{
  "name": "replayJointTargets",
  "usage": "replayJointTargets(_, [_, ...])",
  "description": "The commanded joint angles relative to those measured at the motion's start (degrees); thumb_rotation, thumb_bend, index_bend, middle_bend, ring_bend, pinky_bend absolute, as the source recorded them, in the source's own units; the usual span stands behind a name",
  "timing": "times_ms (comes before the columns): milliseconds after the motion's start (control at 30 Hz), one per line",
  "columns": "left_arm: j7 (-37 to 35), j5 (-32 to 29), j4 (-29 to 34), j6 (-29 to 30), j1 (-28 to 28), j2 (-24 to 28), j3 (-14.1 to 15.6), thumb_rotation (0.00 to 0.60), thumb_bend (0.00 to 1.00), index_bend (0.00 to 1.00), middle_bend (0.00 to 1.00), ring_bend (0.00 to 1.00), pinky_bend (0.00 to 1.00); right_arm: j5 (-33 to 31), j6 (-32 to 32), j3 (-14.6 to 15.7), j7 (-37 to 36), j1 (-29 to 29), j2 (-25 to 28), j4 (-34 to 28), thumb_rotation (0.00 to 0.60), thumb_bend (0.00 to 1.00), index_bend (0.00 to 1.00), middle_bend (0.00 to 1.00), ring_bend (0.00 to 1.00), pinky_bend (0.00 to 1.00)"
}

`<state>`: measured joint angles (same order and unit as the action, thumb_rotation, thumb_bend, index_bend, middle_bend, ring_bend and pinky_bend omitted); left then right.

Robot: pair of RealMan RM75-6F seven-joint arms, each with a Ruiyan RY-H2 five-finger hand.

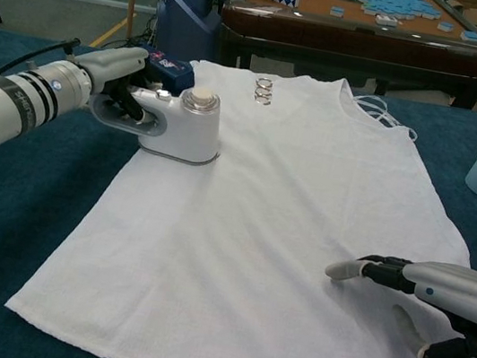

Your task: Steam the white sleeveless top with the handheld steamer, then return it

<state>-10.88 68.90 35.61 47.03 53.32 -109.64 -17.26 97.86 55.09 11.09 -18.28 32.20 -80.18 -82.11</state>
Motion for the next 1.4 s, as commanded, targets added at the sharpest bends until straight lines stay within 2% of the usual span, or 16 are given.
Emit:
replayJointTargets(33, [-1.06, -0.1, -0.95, -0.35, -0.44, 0.08, -0.06, 0.6, 0.32, 0.86, 0.84, 0.69, 0.71, 0.0, -0.04, 0.07, 0.07, 0.04, 0.02, -0.06, 0.589, 0.84, 0.0, 0.11, 0.02, 0.02])
replayJointTargets(167, [-3.0, -0.02, 0.4, 0.69, -1.23, 1.34, -0.57, 0.6, 0.32, 0.86, 0.84, 0.69, 0.71, 0.15, 0.12, 0.23, 0.25, 0.05, 0.13, -0.27, 0.59, 0.84, 0.0, 0.11, 0.02, 0.02])
replayJointTargets(333, [-4.14, 0.85, 6.39, 3.39, -2.04, 3.43, -0.96, 0.6, 0.32, 0.86, 0.84, 0.69, 0.71, 0.32, 0.24, 0.43, 0.33, 0.07, 0.12, -0.35, 0.591, 0.84, 0.0, 0.11, 0.02, 0.02])
replayJointTargets(500, [-1.96, 1.71, 12.84, 5.51, -1.8, 3.64, -0.89, 0.6, 0.32, 0.86, 0.84, 0.69, 0.71, 0.28, 0.2, 0.55, 0.41, 0.09, 0.07, -0.3, 0.59, 0.84, 0.0, 0.11, 0.02, 0.02])
replayJointTargets(633, [0.51, 1.74, 15.31, 5.98, -0.95, 1.88, -0.77, 0.6, 0.31, 0.86, 0.84, 0.69, 0.71, 0.03, 0.31, 0.56, 0.54, -0.04, 0.18, -0.32, 0.589, 0.84, 0.0, 0.11, 0.02, 0.02])
replayJointTargets(867, [4.53, 1.61, 12.65, 5.26, 1.17, -2.52, -0.36, 0.6, 0.31, 0.86, 0.84, 0.69, 0.71, -0.39, 0.45, 0.59, 0.7, -0.33, 0.34, -0.36, 0.589, 0.84, 0.0, 0.11, 0.02, 0.02])
replayJointTargets(1067, [4.23, 1.39, 6.67, 3.89, 2.44, -5.41, -0.52, 0.6, 0.31, 0.86, 0.83, 0.68, 0.71, -0.56, 0.89, 0.64, 1.04, -0.71, 0.62, -0.63, 0.59, 0.84, 0.0, 0.11, 0.02, 0.02])
replayJointTargets(1267, [1.74, 2.7, 4.43, 4.25, 1.57, -4.81, 0.45, 0.6, 0.31, 0.86, 0.83, 0.68, 0.71, -0.56, 0.61, 0.66, 1.16, -0.63, 0.61, -0.73, 0.59, 0.84, 0.0, 0.11, 0.02, 0.02])
replayJointTargets(1400, [1.28, 3.59, 5.31, 4.2, 0.58, -3.28, 1.55, 0.6, 0.31, 0.86, 0.83, 0.68, 0.71, -0.4, 0.5, 0.67, 1.44, -0.5, 0.63, -0.96, 0.589, 0.84, 0.0, 0.11, 0.02, 0.02])
